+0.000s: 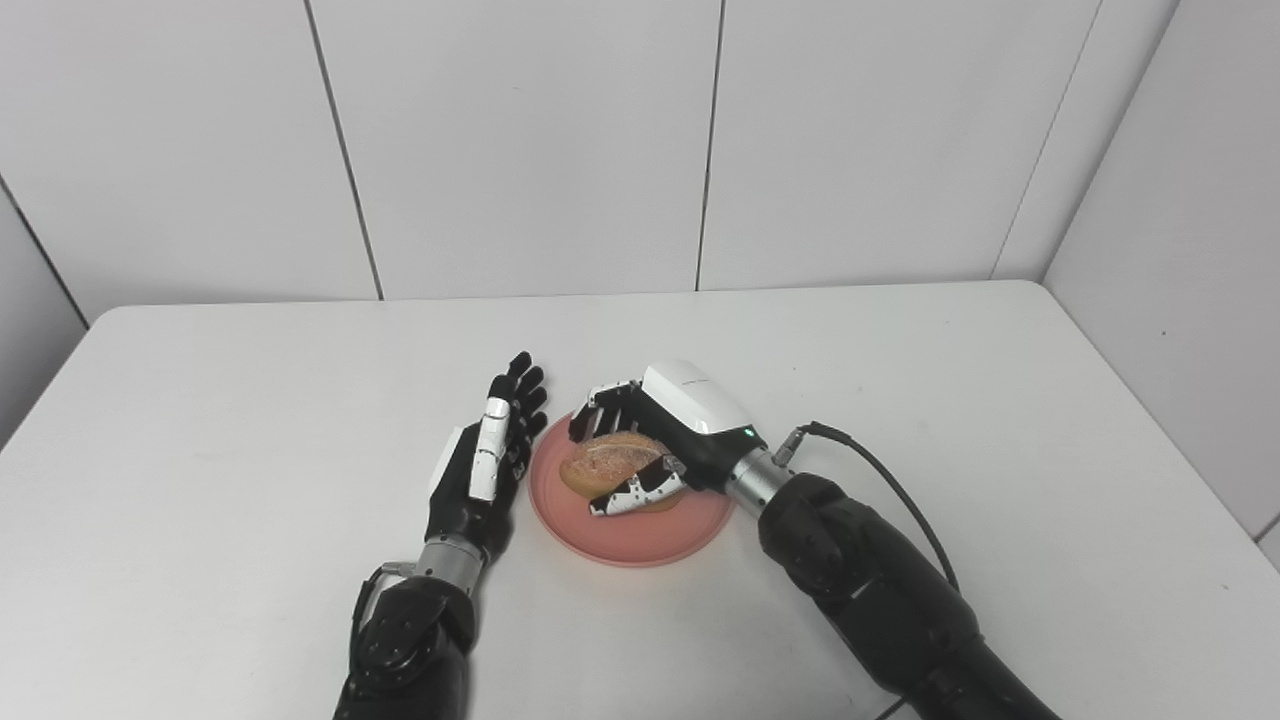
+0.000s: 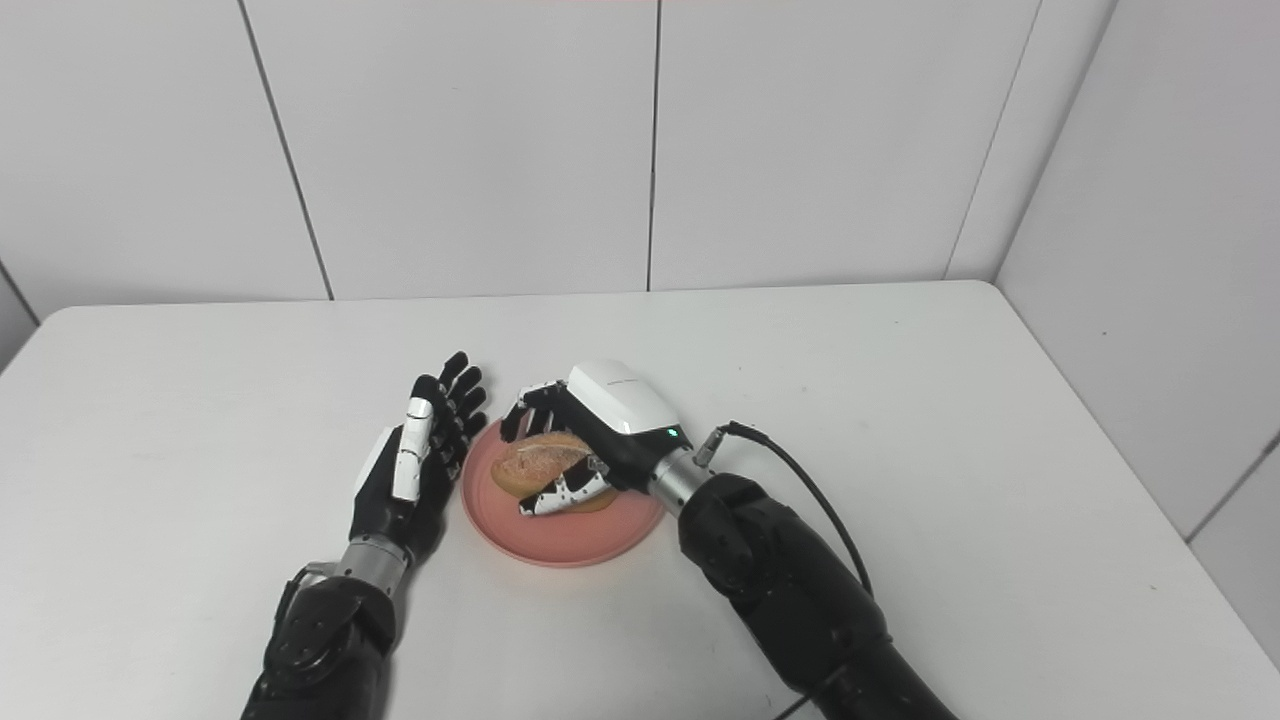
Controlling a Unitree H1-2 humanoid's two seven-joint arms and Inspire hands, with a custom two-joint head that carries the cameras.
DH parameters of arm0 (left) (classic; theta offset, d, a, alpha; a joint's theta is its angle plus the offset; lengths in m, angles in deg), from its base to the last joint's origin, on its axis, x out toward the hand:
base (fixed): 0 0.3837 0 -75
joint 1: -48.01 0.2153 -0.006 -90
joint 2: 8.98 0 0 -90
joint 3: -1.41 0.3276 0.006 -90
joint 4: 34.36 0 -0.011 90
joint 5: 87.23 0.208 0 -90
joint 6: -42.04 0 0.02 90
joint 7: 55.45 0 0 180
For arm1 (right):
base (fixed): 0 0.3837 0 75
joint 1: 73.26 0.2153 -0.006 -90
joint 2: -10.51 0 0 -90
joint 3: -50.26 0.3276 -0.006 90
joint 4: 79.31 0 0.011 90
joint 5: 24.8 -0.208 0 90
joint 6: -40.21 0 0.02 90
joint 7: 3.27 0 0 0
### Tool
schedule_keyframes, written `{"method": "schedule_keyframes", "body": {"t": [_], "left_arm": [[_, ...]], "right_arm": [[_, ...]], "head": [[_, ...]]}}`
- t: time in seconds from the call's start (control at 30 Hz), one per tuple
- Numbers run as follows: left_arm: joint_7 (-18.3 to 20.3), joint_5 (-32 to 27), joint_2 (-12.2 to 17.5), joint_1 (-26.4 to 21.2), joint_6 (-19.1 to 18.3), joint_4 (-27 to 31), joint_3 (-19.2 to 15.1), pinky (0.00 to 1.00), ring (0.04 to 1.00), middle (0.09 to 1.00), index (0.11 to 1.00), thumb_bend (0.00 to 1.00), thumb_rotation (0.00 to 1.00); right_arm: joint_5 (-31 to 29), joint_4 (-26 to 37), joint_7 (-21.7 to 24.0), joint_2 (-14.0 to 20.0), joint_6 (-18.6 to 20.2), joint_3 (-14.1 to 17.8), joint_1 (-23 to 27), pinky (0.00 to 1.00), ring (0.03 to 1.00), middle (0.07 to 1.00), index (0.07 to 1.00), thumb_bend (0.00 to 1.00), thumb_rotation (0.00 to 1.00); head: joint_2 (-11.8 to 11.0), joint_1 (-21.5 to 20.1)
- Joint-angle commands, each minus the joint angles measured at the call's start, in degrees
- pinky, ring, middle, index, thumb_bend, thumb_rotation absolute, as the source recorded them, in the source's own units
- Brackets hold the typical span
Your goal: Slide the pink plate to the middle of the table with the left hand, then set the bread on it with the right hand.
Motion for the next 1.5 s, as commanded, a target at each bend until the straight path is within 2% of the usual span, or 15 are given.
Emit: {"method": "schedule_keyframes", "body": {"t": [0.0,0.07,0.17,0.2,0.27,0.3,0.33,0.4,0.57,0.6,0.77,0.97,1.13,1.2,1.47], "left_arm": [[0.05,-0.22,0.18,0.33,0.71,0.11,-0.25,1.00,0.998,0.986,0.976,0.68,1.00],[0.06,-0.46,0.10,0.35,0.61,0.11,-0.39,1.00,0.997,0.984,0.973,0.68,1.00],[0.09,-0.82,-0.01,0.38,0.50,0.17,-0.57,1.00,0.992,0.978,0.970,0.68,1.00],[0.12,-0.96,-0.03,0.39,0.48,0.17,-0.61,1.00,0.991,0.975,0.968,0.68,1.00],[0.16,-1.14,-0.06,0.36,0.56,0.13,-0.66,1.00,0.989,0.974,0.969,0.68,1.00],[0.26,-1.27,-0.08,0.31,0.66,0.08,-0.70,1.00,0.990,0.977,0.971,0.67,1.00],[0.34,-1.37,-0.10,0.28,0.73,0.05,-0.73,1.00,0.994,0.982,0.977,0.67,1.00],[0.23,-1.18,-0.21,0.28,1.11,0.09,-0.71,1.00,0.993,0.986,0.980,0.66,1.00],[0.09,-0.63,-0.18,0.26,1.88,0.01,-0.55,0.99,0.984,0.982,0.974,0.65,1.00],[0.14,-0.59,-0.12,0.22,2.00,-0.14,-0.54,0.98,0.982,0.982,0.971,0.65,1.00],[0.19,-0.63,0.01,0.15,1.59,-0.07,-0.53,0.98,0.984,0.985,0.974,0.66,1.00],[0.21,-0.83,0.10,0.19,0.79,0.34,-0.59,1.00,0.990,0.986,0.974,0.66,1.00],[0.30,-0.96,0.21,0.23,0.43,0.58,-0.65,1.00,0.993,0.985,0.970,0.66,1.00],[0.33,-1.02,0.35,0.26,0.04,0.78,-0.69,1.00,0.999,0.989,0.974,0.68,1.00],[0.05,0.03,0.81,0.30,0.69,0.87,-0.46,1.00,1.000,1.000,0.987,0.69,1.00]], "right_arm": [[0.21,0.93,-1.60,0.40,-2.98,0.18,1.61,0.44,0.426,0.487,0.529,0.51,0.00],[0.71,0.79,-1.93,0.51,-3.52,0.09,1.46,0.52,0.570,0.491,0.507,0.52,0.00],[1.39,1.59,-1.52,0.78,-3.31,-0.07,1.11,0.56,0.633,0.498,0.496,0.52,0.00],[1.63,1.99,-1.17,0.89,-3.03,-0.14,0.99,0.58,0.657,0.598,0.497,0.51,0.07],[1.31,2.94,0.69,1.17,-2.02,-0.27,0.75,0.64,0.720,0.719,0.498,0.51,0.14],[0.98,3.67,1.92,1.27,-1.12,-0.22,0.58,0.67,0.754,0.753,0.556,0.53,0.19],[0.77,4.20,2.79,1.32,-0.49,-0.14,0.44,0.73,0.814,0.807,0.714,0.59,0.34],[0.13,5.28,3.75,1.36,-0.45,0.32,-0.08,0.79,0.867,0.854,0.789,0.63,0.44],[-0.55,6.87,4.09,1.34,-1.04,1.36,-1.09,0.90,0.955,0.950,0.891,0.65,0.63],[-0.55,7.09,4.08,1.35,-1.08,1.51,-1.22,0.95,0.983,0.981,0.930,0.65,0.71],[-1.21,8.28,3.16,1.06,-1.38,3.05,-2.36,1.00,1.000,1.000,0.980,0.67,0.79],[-2.99,10.48,0.23,-0.20,-2.06,6.38,-4.43,1.00,1.000,1.000,1.000,0.64,0.75],[-8.53,10.67,-1.16,-2.04,-1.57,10.51,-6.46,1.00,1.000,1.000,1.000,0.66,0.78],[-11.59,10.10,-2.76,-3.29,-2.29,12.85,-7.58,0.94,1.000,1.000,1.000,0.65,0.78],[-20.75,9.50,-4.16,-6.22,0.83,19.24,-10.76,1.00,1.000,1.000,1.000,0.64,0.98]], "head": [[0.00,-0.02],[0.01,0.01],[0.02,0.02],[0.02,0.02],[0.02,0.02],[0.02,0.02],[0.02,0.02],[0.06,-0.03],[0.05,-0.03],[0.05,-0.03],[0.05,-0.10],[0.09,-0.05],[0.16,-0.06],[0.17,-0.05],[0.06,0.50]]}}
